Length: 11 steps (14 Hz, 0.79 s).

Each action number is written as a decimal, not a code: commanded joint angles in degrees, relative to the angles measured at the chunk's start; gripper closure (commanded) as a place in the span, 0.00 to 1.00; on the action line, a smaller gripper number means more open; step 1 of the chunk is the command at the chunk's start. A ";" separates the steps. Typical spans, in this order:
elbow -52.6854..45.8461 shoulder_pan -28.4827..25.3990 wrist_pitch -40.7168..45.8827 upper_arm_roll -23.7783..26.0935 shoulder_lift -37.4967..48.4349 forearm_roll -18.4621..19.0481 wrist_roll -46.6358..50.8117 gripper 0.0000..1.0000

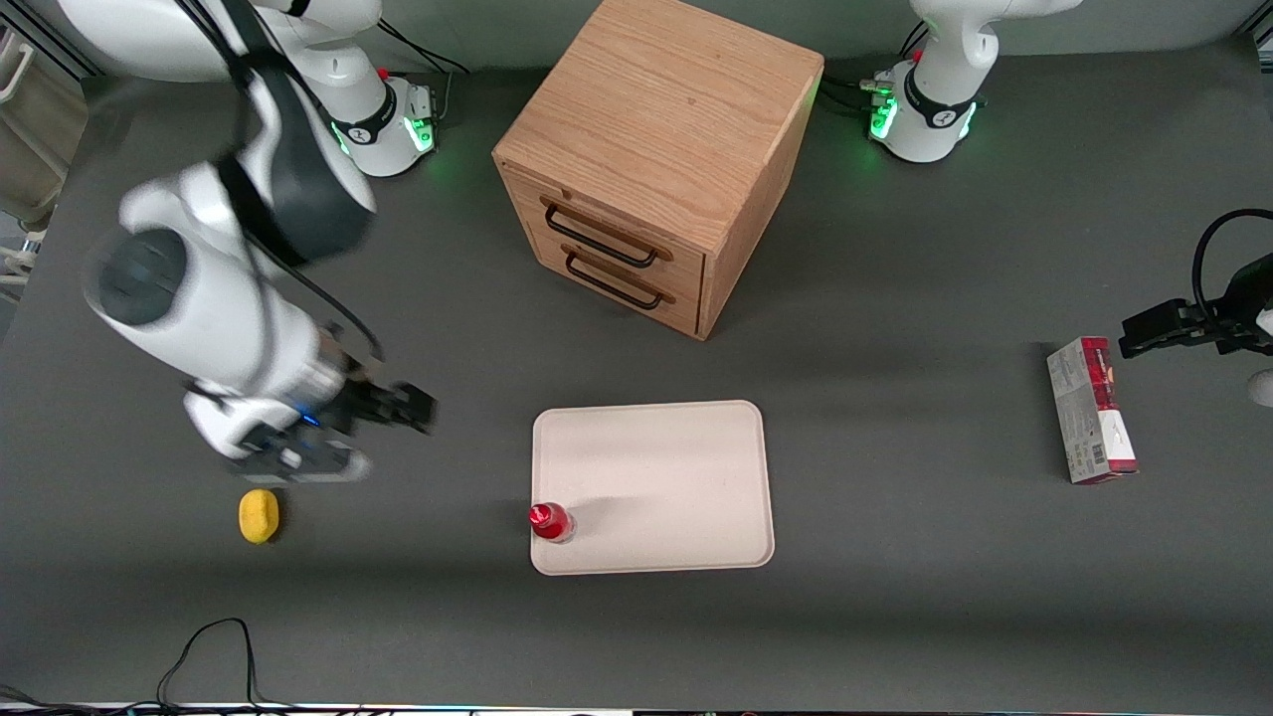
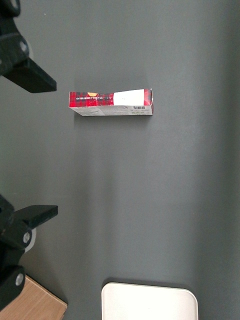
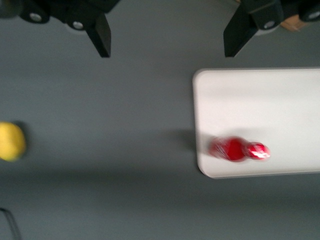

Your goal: Place coke bottle on tray

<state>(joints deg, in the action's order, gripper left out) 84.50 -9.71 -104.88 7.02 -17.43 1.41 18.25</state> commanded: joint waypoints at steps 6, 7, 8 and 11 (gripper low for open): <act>25.46 -0.30 5.98 -10.08 29.20 -2.46 -9.37 0.00; 24.50 -0.30 7.83 -11.14 29.21 -2.46 -10.33 0.00; 23.01 -0.22 9.15 -11.32 28.60 -2.46 -11.82 0.00; 19.67 -0.13 9.69 -11.94 25.62 -2.55 -12.01 0.00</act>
